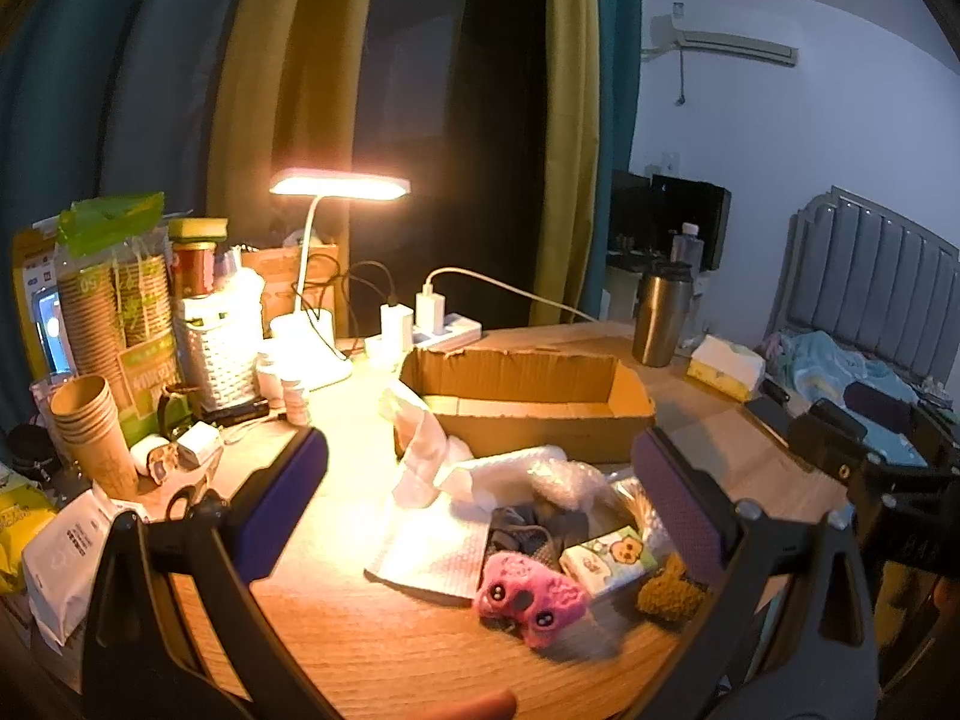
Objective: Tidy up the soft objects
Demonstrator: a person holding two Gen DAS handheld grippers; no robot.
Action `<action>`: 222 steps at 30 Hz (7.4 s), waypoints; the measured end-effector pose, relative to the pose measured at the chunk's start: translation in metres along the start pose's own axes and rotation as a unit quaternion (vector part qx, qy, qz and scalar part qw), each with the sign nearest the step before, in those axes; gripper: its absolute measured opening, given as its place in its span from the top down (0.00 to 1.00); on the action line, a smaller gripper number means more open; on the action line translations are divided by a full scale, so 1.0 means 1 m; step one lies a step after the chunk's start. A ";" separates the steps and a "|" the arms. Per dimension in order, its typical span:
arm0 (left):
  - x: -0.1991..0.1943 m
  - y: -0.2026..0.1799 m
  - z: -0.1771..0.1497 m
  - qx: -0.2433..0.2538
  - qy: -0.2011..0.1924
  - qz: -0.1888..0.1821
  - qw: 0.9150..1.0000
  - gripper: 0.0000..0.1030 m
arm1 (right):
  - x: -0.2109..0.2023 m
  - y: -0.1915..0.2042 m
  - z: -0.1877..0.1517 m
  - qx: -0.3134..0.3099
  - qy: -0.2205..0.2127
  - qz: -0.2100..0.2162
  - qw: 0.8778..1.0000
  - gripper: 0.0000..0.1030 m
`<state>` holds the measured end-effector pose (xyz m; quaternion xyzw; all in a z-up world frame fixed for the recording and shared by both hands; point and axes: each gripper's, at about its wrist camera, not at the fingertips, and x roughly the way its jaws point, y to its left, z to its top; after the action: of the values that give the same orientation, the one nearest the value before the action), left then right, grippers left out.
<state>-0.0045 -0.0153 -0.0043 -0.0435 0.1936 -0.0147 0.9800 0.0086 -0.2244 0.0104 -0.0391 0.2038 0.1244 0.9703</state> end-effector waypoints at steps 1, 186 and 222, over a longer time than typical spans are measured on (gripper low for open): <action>0.001 0.000 0.000 0.001 0.001 0.000 1.000 0.01 | 0.000 0.000 -0.001 0.000 0.000 0.000 1.000 0.08; 0.182 -0.018 0.014 -0.003 0.188 -0.083 0.979 0.14 | 0.162 -0.046 0.011 0.016 0.154 0.092 0.984 0.24; 0.157 -0.041 -0.040 -0.008 0.244 -0.052 0.968 0.14 | 0.174 -0.048 -0.070 0.016 0.241 0.120 0.963 0.45</action>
<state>0.1248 -0.0664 -0.0971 -0.0562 0.4241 -0.0747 0.9008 0.1481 -0.2405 -0.1227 -0.0277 0.4372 0.2231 0.8708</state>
